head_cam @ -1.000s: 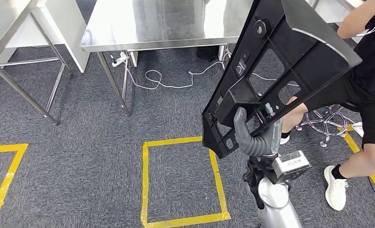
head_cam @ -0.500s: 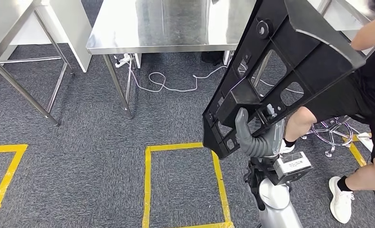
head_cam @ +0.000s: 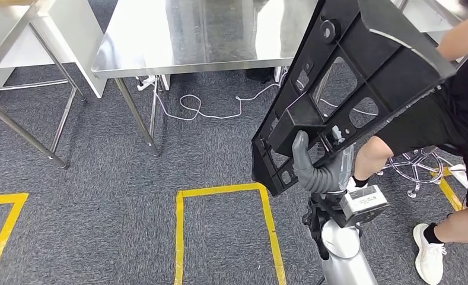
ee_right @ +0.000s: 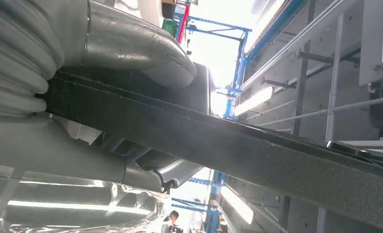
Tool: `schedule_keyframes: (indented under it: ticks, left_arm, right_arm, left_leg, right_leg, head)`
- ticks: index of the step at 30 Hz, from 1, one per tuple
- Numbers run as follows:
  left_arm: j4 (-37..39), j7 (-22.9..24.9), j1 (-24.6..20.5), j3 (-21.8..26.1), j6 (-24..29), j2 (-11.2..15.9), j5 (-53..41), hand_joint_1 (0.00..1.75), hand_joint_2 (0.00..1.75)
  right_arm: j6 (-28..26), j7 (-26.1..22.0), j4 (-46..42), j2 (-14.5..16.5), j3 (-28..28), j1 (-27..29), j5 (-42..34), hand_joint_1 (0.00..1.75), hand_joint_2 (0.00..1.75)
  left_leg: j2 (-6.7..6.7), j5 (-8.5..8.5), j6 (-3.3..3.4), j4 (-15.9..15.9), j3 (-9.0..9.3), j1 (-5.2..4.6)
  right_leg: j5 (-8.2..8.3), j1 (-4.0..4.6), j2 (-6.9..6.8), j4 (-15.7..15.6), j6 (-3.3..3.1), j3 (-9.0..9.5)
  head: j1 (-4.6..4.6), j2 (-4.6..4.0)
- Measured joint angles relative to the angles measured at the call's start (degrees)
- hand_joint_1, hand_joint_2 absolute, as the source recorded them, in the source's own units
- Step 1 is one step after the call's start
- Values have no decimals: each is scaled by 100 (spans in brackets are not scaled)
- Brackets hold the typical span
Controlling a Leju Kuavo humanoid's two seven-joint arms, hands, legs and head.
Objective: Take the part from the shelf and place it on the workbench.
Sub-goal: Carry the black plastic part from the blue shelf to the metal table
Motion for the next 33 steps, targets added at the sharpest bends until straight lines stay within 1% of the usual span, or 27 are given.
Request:
schedule_keyframes:
  ticks: [1,2,4,6,7,8,9,11,12,13,14,15,16,17,18,19,21,22,23,24,26,27,28,29,31,32,33]
  left_arm:
    - [1,-2,-1,0,0,3,0,0,175]
    - [1,-4,-4,0,0,6,0,0,175]
    - [1,-8,-7,1,1,11,0,0,175]
    - [0,-11,-6,2,1,9,0,0,175]
    - [0,-13,-5,2,1,6,0,0,175]
    - [0,-15,-6,2,1,3,0,0,175]
    - [0,-17,-7,2,0,1,0,0,175]
    - [0,-20,-15,2,-1,-1,0,0,175]
    - [0,-22,-14,2,-2,-3,0,0,175]
    - [0,-25,-9,2,-4,-5,0,0,175]
    - [0,-30,-3,2,-5,-8,0,0,175]
    - [0,-37,2,2,-7,-12,0,0,175]
    - [1,-44,1,2,-6,-15,0,0,175]
    - [1,-51,1,2,-5,-18,0,0,175]
    - [2,-59,1,2,-1,-19,0,0,175]
    - [2,-64,0,3,7,-19,2,0,175]
    - [2,-69,-3,8,27,-18,5,0,175]
    - [1,-68,-8,13,34,-20,7,0,175]
    - [1,-67,-12,19,40,-25,7,0,175]
    - [0,-65,-13,26,43,-30,7,0,175]
    - [0,-58,-7,38,44,-38,7,0,175]
    - [0,-54,-2,45,44,-39,7,0,175]
    - [0,-50,2,56,44,-39,7,0,175]
    - [0,-46,2,69,44,-38,7,0,175]
    - [1,-41,2,90,44,-35,7,0,175]
    - [2,-38,1,95,43,-32,7,0,175]
    - [3,-36,0,98,43,-30,7,0,175]
  right_arm:
    - [1,0,1,3,0,-7,0,175,175]
    - [2,1,3,5,0,-15,0,175,175]
    - [6,8,6,8,1,-28,0,175,175]
    - [13,18,2,8,1,-40,1,175,175]
    - [15,22,-1,8,2,-52,1,175,175]
    - [17,26,-4,8,1,-67,2,175,175]
    - [17,29,-7,7,0,-76,2,175,175]
    - [19,33,-3,0,-4,-82,2,175,175]
    - [19,36,-1,-4,-5,-77,2,175,175]
    - [19,38,2,-7,-5,-73,2,175,175]
    - [19,40,4,-7,-5,-70,3,175,175]
    - [19,40,6,-8,-4,-69,4,175,175]
    - [19,40,10,-8,-4,-69,5,175,175]
    - [21,38,14,-7,-3,-63,9,175,175]
    - [27,34,21,-6,-2,-52,13,175,175]
    - [34,31,27,-5,-1,-44,15,175,175]
    - [54,20,32,-1,0,-39,20,175,175]
    - [61,12,32,2,0,-48,22,175,175]
    - [66,3,32,6,0,-58,23,175,175]
    - [69,-4,33,8,0,-69,22,175,175]
    - [72,-10,45,9,0,-89,9,175,175]
    - [73,-8,54,8,0,-94,-1,175,175]
    - [74,-5,61,8,0,-99,-10,175,175]
    - [74,-1,66,8,0,-108,-20,175,175]
    - [74,12,70,8,0,-153,-35,175,175]
    - [74,23,73,8,0,-181,-40,175,175]
    - [74,34,75,8,0,-205,-43,175,175]
  left_leg:
    - [3,204,51,-354,123,-21]
    - [6,306,97,-601,216,-44]
    - [7,270,160,-741,279,-92]
    - [4,259,202,-835,370,-85]
    - [4,260,225,-900,444,-67]
    - [5,263,243,-967,528,-46]
    - [6,256,264,-1008,583,-33]
    - [2,209,289,-1034,656,-26]
    - [-5,174,291,-1034,694,-23]
    - [-14,133,281,-1033,741,-20]
    - [-23,86,265,-1032,801,-15]
    - [-31,31,240,-1030,858,-10]
    - [-37,-33,206,-1013,897,-25]
    - [-44,-115,171,-993,933,-40]
    - [-48,-191,136,-975,959,-57]
    - [-50,-259,106,-959,983,-66]
    - [-37,-353,44,-934,1033,-23]
    - [-27,-416,10,-835,1007,3]
    - [-19,-520,-24,-622,912,24]
    - [-15,-666,-55,-273,727,38]
    - [-11,-912,-98,543,186,46]
    - [-9,-911,-106,790,-35,49]
    - [-6,-777,-101,812,-152,49]
    - [-4,-542,-83,620,-157,48]
    - [-3,30,-8,-120,38,28]
    - [-3,208,30,-422,145,11]
    - [-4,297,64,-613,218,-10]
  right_leg:
    - [-43,21,3,-3,20,49]
    - [-75,28,6,-9,42,73]
    - [-114,36,8,-30,101,97]
    - [-153,45,-3,-41,159,114]
    - [-200,54,-10,46,173,84]
    - [-287,61,-17,276,171,-33]
    - [-405,51,-21,640,156,-242]
    - [-617,40,-21,1488,152,-791]
    - [-616,32,-22,1733,184,-998]
    - [-518,21,-23,1773,238,-1102]
    - [-329,6,-26,1579,303,-1091]
    - [-83,-10,-36,1208,368,-994]
    - [129,-16,-47,783,410,-855]
    - [315,-25,-58,420,410,-728]
    - [413,-34,-66,185,375,-638]
    - [438,-34,-65,85,321,-587]
    - [423,-52,-51,65,211,-539]
    - [400,-58,-44,59,163,-510]
    - [376,-65,-39,50,115,-476]
    - [345,-67,-37,44,68,-438]
    - [265,-54,-35,45,15,-366]
    - [222,-49,-30,46,11,-321]
    - [174,-46,-23,46,18,-264]
    - [125,-45,-16,46,27,-197]
    - [20,-29,-4,45,62,-58]
    - [-27,-13,3,44,90,-10]
    - [-65,0,9,43,121,18]
  head:
    - [6,0]
    - [8,0]
    - [8,0]
    - [2,0]
    - [5,0]
    - [9,0]
    - [14,0]
    - [27,0]
    - [32,0]
    - [38,0]
    - [39,0]
    - [43,0]
    - [54,0]
    - [59,0]
    - [44,0]
    - [23,0]
    - [-24,0]
    - [-33,0]
    - [-35,0]
    - [-39,0]
    - [-43,0]
    - [-43,0]
    - [-45,0]
    - [-45,0]
    - [-45,0]
    - [-42,0]
    - [-41,0]
